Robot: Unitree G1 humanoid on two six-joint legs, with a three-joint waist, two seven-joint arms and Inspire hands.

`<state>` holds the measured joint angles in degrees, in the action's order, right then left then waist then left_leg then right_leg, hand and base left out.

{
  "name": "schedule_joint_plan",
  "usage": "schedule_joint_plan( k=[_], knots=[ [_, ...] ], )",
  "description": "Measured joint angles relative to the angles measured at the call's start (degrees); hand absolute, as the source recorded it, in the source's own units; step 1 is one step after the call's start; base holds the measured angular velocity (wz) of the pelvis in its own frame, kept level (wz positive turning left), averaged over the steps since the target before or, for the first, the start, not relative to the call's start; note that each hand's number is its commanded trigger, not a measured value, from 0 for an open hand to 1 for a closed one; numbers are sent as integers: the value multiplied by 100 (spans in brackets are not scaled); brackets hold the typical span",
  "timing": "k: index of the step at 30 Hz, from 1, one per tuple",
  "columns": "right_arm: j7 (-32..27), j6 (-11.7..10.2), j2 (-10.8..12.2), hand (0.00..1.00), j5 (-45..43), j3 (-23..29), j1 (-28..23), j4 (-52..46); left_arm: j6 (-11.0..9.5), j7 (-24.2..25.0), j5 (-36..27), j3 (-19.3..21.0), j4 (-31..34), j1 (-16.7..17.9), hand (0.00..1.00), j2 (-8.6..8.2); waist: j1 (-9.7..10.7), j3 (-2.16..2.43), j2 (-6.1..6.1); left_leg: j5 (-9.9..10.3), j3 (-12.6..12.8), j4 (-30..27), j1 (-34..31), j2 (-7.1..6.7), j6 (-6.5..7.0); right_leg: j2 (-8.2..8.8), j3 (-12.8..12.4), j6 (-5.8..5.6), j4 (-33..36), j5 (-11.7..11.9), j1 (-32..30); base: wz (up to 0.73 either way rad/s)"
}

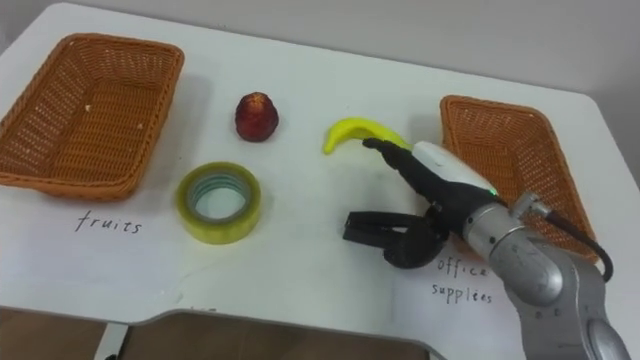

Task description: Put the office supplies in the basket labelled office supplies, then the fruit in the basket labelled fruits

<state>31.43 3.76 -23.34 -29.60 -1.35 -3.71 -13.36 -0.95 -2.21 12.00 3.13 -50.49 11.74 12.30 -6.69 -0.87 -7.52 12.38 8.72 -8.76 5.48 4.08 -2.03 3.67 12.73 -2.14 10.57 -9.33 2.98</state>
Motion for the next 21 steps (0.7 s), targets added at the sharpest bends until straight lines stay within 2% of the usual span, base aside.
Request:
schedule_joint_plan(
  k=[11,21],
  knots=[
    [-4,7,0,0,-32,-183,5,198,1,48,-2,-3,12,-25,0,-18,-40,-26,38,0,-38,-56,-96,-4,0,4,7,0,4,0,-12,2],
    [-6,2,15,0,-172,-183,5,197,1,14,-3,-3,12,-44,0,-18,-43,-1,4,0,-87,-59,-98,-8,0,3,-17,0,4,0,-8,2]
  ],
)
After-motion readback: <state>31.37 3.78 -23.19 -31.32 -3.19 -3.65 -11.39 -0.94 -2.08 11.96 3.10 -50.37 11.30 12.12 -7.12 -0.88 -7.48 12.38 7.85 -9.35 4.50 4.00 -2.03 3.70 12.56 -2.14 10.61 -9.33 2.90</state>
